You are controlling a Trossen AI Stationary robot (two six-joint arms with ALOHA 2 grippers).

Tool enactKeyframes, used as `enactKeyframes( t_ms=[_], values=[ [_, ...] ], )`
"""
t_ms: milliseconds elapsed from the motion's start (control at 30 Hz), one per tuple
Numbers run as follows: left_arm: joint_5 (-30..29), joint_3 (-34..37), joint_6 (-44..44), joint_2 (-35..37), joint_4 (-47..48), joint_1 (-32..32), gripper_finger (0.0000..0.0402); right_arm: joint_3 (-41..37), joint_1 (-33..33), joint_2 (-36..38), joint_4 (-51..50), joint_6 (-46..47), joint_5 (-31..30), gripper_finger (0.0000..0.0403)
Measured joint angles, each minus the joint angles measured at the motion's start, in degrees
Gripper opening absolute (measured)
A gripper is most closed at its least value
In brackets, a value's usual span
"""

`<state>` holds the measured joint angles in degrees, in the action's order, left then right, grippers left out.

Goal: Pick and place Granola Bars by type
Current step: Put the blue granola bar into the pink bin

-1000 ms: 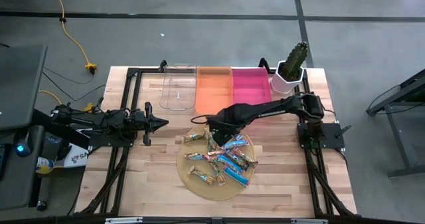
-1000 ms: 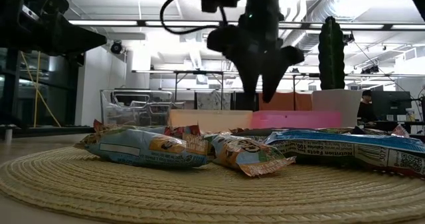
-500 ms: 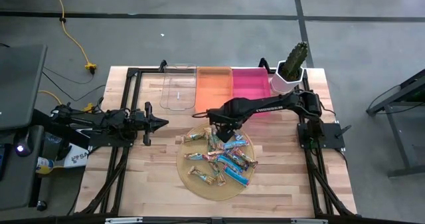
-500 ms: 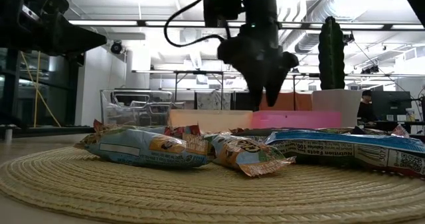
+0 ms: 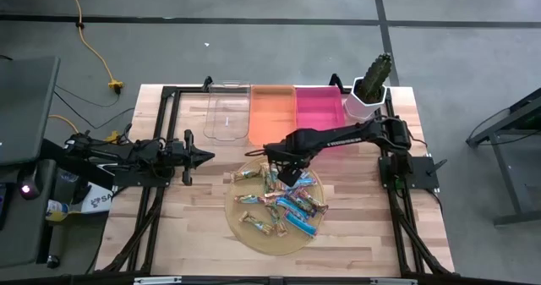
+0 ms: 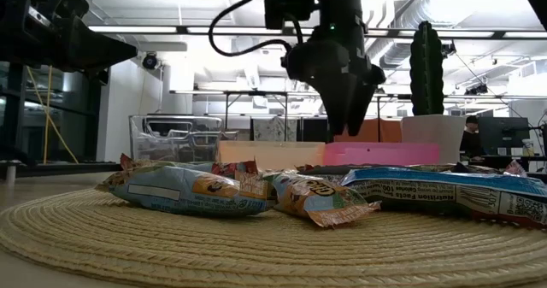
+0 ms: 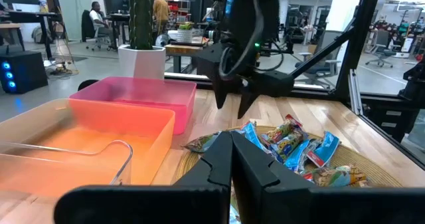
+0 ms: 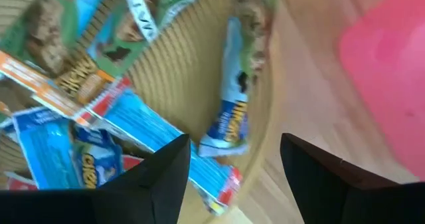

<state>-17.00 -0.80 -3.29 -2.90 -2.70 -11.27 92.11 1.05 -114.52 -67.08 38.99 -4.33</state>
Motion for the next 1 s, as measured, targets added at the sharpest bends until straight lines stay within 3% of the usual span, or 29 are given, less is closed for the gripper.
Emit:
enactKeyframes(
  t_ms=[167,333,600,767,1000],
  values=[
    [-0.01,-0.02,0.00,0.00,0.02,0.00,0.0001,-8.34,0.47,2.53,10.13,5.48,1.60,0.0222],
    [-0.01,0.00,0.00,-0.01,0.00,0.00,0.0001,-13.55,0.44,3.67,12.61,10.10,-0.37,0.0222],
    [0.01,0.00,0.00,0.01,0.00,0.00,0.0001,-15.69,0.45,3.67,20.22,11.10,1.18,0.0222],
    [-0.01,-0.01,0.00,-0.01,0.02,0.00,0.0001,-15.80,0.34,3.67,19.52,13.25,-2.62,0.0222],
    [0.01,-0.01,0.00,0.00,0.02,0.00,0.0001,-15.80,-0.32,3.67,19.38,13.69,-2.72,0.0222]
  ],
)
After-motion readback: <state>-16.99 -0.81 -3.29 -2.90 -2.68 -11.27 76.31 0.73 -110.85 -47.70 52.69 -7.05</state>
